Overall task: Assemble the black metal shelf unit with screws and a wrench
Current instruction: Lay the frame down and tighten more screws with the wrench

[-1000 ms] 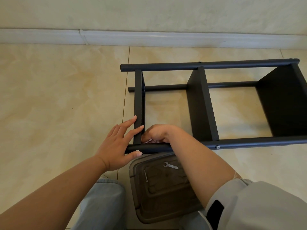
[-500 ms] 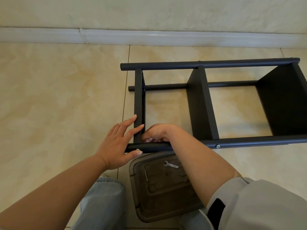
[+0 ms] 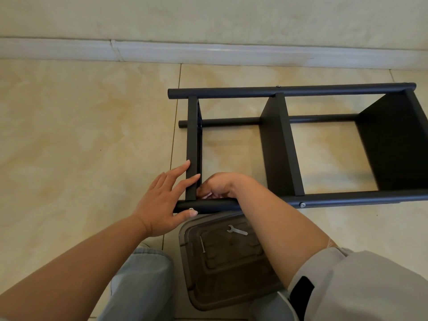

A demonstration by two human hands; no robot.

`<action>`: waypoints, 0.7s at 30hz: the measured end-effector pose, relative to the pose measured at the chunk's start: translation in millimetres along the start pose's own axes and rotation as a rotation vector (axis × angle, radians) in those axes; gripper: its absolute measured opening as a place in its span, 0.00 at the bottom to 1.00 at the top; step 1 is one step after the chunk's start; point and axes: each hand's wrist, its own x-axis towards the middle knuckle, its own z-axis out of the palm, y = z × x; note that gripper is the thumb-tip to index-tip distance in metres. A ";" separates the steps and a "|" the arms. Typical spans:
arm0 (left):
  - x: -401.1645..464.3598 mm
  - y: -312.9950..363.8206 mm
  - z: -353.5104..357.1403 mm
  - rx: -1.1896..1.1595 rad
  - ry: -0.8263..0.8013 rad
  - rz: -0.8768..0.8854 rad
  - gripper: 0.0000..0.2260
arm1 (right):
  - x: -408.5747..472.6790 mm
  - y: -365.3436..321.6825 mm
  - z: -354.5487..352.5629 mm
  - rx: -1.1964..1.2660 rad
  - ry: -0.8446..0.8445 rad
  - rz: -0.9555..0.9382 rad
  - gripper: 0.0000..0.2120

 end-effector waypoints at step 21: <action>-0.1 0.9 -0.2 -0.004 0.008 -0.001 0.32 | -4.9 -1.3 2.2 -0.032 -0.002 -0.008 0.07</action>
